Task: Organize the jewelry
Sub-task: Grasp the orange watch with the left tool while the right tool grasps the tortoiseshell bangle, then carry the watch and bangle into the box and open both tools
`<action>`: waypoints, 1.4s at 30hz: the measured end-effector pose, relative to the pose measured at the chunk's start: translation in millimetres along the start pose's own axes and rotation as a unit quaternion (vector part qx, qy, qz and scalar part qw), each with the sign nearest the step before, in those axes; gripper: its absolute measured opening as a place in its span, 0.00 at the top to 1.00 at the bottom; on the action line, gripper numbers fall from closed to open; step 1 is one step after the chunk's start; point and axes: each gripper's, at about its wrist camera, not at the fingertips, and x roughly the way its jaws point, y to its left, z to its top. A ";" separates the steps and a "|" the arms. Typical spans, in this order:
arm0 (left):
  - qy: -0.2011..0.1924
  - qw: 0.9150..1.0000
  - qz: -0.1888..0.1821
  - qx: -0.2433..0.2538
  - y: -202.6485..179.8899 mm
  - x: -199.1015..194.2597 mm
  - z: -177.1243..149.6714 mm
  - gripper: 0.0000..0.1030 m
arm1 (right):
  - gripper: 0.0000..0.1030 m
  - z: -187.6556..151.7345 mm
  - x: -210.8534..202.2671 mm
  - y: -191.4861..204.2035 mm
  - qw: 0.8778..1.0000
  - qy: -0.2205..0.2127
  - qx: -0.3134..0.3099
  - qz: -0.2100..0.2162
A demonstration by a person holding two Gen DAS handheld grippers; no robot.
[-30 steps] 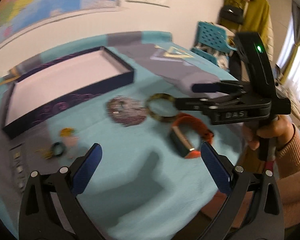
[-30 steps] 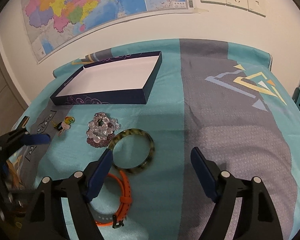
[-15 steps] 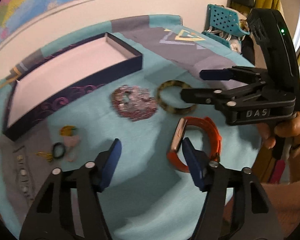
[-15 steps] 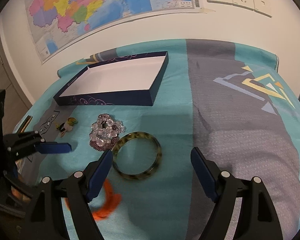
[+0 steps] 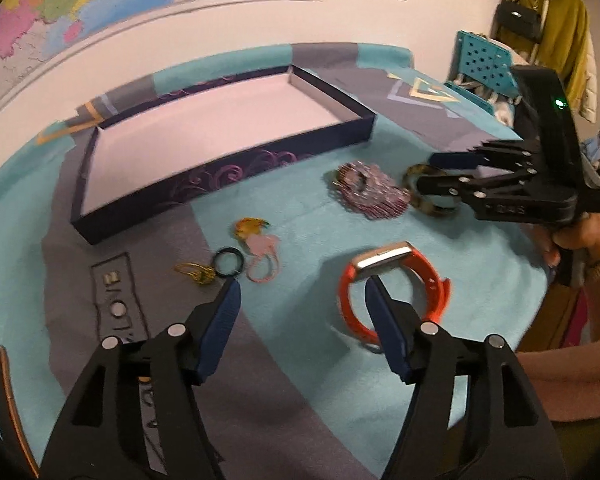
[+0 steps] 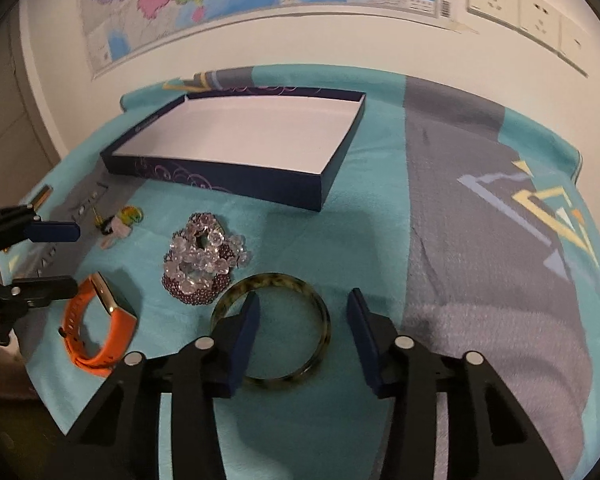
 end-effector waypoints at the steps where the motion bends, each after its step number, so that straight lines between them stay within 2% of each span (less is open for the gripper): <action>1: 0.002 1.000 -0.006 0.002 -1.9 2.4 -0.5 0.38 | 0.61 0.4 0.2 0.6 1.000 0.002 -0.006 -0.002; 4: 0.012 1.000 -0.020 0.008 -11.3 11.8 0.8 0.43 | 0.72 0.6 0.1 2.7 1.000 0.005 -0.016 0.001; 6: 0.020 0.999 -0.027 0.008 -15.1 17.2 0.9 0.49 | 0.84 0.5 -0.3 5.5 1.000 0.008 -0.025 0.006; 8: 0.026 0.999 -0.030 0.010 -19.1 19.8 -0.8 0.63 | 0.92 0.6 -1.1 6.0 1.000 0.011 -0.026 0.009; 9: 0.025 0.999 -0.029 0.015 -21.4 19.9 -1.7 0.64 | 0.93 1.0 -1.3 5.4 1.000 0.012 -0.024 0.011; 13: 0.025 0.999 -0.037 0.010 -20.7 19.8 -1.4 0.89 | 0.94 1.4 -5.9 1.1 1.000 0.010 -0.012 0.015; 14: 0.025 0.999 -0.036 0.006 -19.1 19.5 -1.4 0.92 | 0.94 1.9 -9.0 -1.0 1.000 0.005 -0.004 0.020; 22: 0.009 0.999 -0.036 -0.039 7.4 10.1 7.9 0.92 | 0.94 26.2 -31.6 -7.4 0.998 -0.037 0.018 0.041; 28: -0.034 0.995 -0.010 -0.094 56.2 -6.8 33.8 0.92 | 0.94 65.4 -27.3 2.2 0.997 -0.061 0.004 0.050; 32: -0.054 0.991 0.018 -0.122 89.9 -9.0 54.7 0.91 | 0.94 102.8 -5.6 1.3 0.996 -0.066 0.006 0.067; 38: -0.058 0.986 0.043 -0.153 124.3 14.1 95.8 0.91 | 0.94 154.5 45.1 2.4 0.997 -0.049 0.005 0.052; 42: -0.057 0.983 0.046 -0.167 142.9 33.0 115.9 0.91 | 0.94 177.5 77.2 -0.1 0.999 -0.030 0.010 0.041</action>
